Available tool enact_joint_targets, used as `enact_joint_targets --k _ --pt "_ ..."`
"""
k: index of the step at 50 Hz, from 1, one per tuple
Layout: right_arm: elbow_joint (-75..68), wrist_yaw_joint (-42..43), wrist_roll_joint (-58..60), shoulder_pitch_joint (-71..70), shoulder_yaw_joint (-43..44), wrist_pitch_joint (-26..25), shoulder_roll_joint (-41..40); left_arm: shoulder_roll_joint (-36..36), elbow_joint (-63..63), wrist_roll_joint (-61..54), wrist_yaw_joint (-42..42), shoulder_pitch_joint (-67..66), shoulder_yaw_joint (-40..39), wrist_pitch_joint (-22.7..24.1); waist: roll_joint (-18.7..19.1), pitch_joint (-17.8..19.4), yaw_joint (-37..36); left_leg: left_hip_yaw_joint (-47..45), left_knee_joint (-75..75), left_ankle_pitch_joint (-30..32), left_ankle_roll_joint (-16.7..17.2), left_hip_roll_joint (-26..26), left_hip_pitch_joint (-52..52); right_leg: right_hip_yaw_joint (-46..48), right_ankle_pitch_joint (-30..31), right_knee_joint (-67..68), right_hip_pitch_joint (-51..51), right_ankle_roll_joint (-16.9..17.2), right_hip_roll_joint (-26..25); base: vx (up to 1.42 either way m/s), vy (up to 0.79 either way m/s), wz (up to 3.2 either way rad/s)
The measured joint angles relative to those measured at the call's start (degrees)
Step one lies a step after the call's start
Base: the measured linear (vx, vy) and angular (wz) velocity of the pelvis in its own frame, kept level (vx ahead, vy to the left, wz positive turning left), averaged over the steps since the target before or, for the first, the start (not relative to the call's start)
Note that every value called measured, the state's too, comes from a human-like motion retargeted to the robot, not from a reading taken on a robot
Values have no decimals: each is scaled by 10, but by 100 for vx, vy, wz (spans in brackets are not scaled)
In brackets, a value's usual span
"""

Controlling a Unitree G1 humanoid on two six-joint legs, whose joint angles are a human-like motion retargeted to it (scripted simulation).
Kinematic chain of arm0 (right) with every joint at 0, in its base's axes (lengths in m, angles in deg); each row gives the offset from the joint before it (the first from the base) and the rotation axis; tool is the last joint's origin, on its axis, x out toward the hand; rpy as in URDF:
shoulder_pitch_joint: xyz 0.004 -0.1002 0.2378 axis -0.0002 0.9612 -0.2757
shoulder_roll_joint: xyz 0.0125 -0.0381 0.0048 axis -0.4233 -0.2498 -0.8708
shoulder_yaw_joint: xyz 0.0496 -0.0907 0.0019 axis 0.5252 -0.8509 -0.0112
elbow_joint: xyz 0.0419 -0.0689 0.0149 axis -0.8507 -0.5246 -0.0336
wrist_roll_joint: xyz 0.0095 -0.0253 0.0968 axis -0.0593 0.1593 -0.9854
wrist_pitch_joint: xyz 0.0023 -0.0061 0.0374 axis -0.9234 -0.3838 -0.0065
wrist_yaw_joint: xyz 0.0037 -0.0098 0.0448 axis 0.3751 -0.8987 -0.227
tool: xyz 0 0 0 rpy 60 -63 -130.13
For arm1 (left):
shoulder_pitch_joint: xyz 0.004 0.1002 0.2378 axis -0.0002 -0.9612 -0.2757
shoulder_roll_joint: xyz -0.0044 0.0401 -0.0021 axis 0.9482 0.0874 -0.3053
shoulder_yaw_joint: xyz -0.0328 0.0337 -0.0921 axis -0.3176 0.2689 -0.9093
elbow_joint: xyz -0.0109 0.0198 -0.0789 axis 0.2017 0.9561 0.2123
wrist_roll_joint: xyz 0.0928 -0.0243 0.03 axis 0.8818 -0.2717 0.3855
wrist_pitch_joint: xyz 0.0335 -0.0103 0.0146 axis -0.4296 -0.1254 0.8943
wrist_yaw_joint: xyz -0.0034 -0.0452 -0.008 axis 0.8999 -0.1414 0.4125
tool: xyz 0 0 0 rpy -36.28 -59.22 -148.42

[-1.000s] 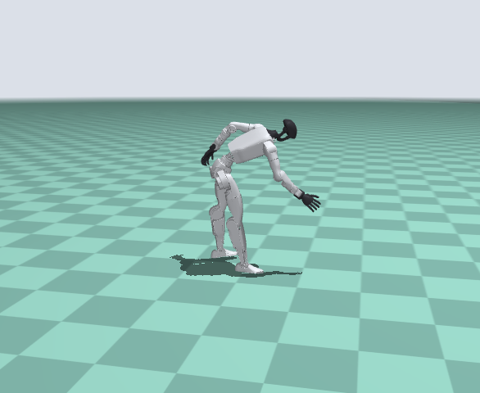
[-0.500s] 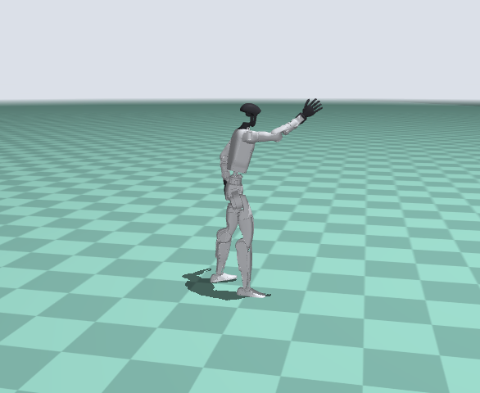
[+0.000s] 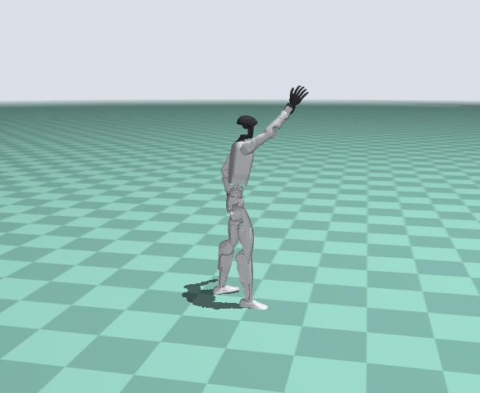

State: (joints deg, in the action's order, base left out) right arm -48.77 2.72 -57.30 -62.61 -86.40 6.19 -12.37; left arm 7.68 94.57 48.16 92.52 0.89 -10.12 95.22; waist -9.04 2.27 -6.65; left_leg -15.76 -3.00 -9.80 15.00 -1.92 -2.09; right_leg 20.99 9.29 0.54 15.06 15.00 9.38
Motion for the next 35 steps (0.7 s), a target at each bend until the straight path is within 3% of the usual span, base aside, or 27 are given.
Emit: enact_joint_targets --k 3,5,7,10,23,28,35 --pt "-11 -2 -2 -10 -7 0 -8 -8 -10 8 -8 -25 16 2 0 -9 -16 -20 -10 8 0 2 27 -18 18 -17 34 0 -8 -4 -5 -40" --pt "-7 1 -3 3 1 6 -6 -6 -5 11 -10 -12 24 -4 8 33 -4 -3 -3 5 0 0 12 -1 9 -8 12 0 -4 -6 -7 26" --pt "-5 1 -2 6 -1 5 -10 -16 -12 17 -14 -32 32 0 9 23 -22 -25 -15 14 0 2 37 -21 25 -22 47 0 -12 -6 -6 -44" --pt "11 4 1 30 9 10 -9 -24 -12 25 -15 -32 43 0 17 50 -24 -25 -20 22 0 6 54 -20 32 -26 65 0 -11 -9 -7 -3" --pt "63 48 96 243 141 25 -19 -43 -80 24 -39 -27 59 10 71 210 -9 7 -20 63 0 53 170 -2 71 -33 169 0 39 -11 -5 34" --pt "56 85 146 373 209 27 -54 -33 -118 10 -43 -43 74 14 110 267 8 33 -20 81 0 55 215 24 78 -32 202 0 47 -6 -11 57" --pt "5 117 176 493 257 23 -93 -20 -158 -16 -50 -76 110 20 175 275 -5 58 -20 108 0 48 327 50 95 -42 296 0 48 -1 -13 59"
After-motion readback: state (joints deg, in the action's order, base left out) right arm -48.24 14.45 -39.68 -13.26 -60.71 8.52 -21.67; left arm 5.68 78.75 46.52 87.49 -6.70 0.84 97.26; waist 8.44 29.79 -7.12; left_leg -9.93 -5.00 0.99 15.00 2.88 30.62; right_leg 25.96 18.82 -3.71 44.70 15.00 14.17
